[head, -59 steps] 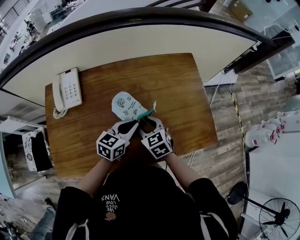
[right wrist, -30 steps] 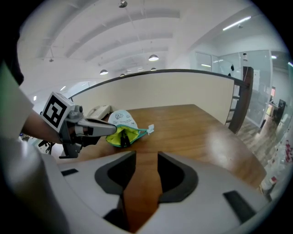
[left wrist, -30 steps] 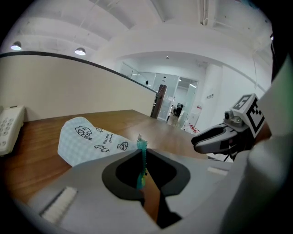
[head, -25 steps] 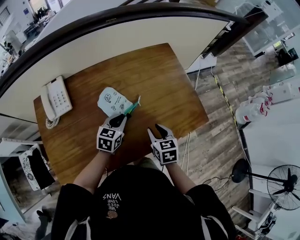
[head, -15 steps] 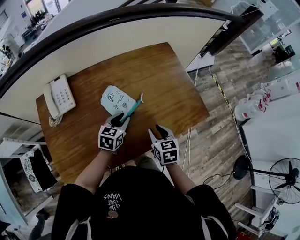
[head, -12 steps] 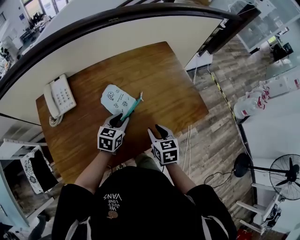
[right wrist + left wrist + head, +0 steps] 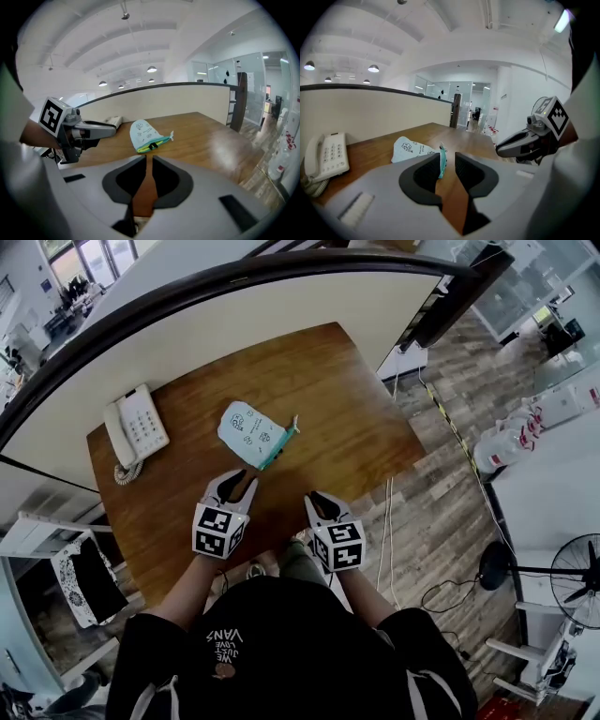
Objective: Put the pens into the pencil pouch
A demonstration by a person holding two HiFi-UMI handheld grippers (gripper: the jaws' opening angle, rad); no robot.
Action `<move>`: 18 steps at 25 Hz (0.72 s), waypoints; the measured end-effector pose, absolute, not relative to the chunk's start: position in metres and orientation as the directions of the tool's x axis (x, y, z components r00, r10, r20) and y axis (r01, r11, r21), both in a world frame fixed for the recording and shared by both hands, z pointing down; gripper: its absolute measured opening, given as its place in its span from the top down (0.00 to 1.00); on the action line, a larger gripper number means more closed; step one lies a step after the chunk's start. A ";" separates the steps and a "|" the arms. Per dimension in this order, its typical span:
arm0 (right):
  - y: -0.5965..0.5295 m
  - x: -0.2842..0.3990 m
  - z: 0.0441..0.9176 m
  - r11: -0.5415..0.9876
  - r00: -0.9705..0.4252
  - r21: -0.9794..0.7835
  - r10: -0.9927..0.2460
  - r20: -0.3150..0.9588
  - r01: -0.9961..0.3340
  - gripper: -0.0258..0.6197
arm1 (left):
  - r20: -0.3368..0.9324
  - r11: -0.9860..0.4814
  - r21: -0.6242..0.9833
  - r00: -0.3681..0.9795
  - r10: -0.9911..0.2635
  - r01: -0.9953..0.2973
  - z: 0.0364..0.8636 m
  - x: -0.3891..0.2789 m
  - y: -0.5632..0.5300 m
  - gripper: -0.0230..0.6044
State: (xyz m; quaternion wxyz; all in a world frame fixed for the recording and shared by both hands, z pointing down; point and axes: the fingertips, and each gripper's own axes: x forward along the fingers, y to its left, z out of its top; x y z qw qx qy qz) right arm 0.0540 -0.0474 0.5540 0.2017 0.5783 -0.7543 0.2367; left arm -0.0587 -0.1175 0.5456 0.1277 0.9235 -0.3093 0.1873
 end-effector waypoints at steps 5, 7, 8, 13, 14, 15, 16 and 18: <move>-0.036 0.031 0.544 0.238 -0.271 -0.131 -0.796 0.541 -0.962 0.91 | 0.375 -0.768 0.106 0.740 -0.558 -0.632 0.521 -0.081 -0.100 0.86; -0.031 0.024 0.541 0.240 -0.273 -0.131 -0.803 0.531 -0.962 0.92 | 0.358 -0.759 0.112 0.739 -0.571 -0.641 0.515 -0.090 -0.093 0.87; -0.029 0.021 0.540 0.239 -0.272 -0.132 -0.806 0.526 -0.962 0.93 | 0.356 -0.757 0.111 0.737 -0.575 -0.644 0.514 -0.094 -0.089 0.88; -0.014 0.008 0.534 0.232 -0.274 -0.145 -0.819 0.505 -0.962 0.93 | 0.382 -0.744 0.099 0.716 -0.585 -0.661 0.515 -0.113 -0.072 0.94; -0.012 0.005 0.532 0.231 -0.276 -0.152 -0.822 0.497 -0.961 0.93 | 0.386 -0.743 0.103 0.715 -0.583 -0.661 0.516 -0.116 -0.069 0.94; -0.009 0.002 0.531 0.230 -0.279 -0.159 -0.826 0.489 -0.960 0.93 | 0.389 -0.744 0.105 0.716 -0.580 -0.660 0.517 -0.119 -0.065 0.94; -0.007 0.000 0.530 0.229 -0.280 -0.163 -0.830 0.483 -0.960 0.93 | 0.393 -0.747 0.105 0.717 -0.575 -0.656 0.518 -0.121 -0.061 0.94; -0.004 -0.005 0.529 0.227 -0.279 -0.165 -0.833 0.478 -0.960 0.94 | 0.398 -0.756 0.103 0.724 -0.564 -0.646 0.519 -0.124 -0.054 0.94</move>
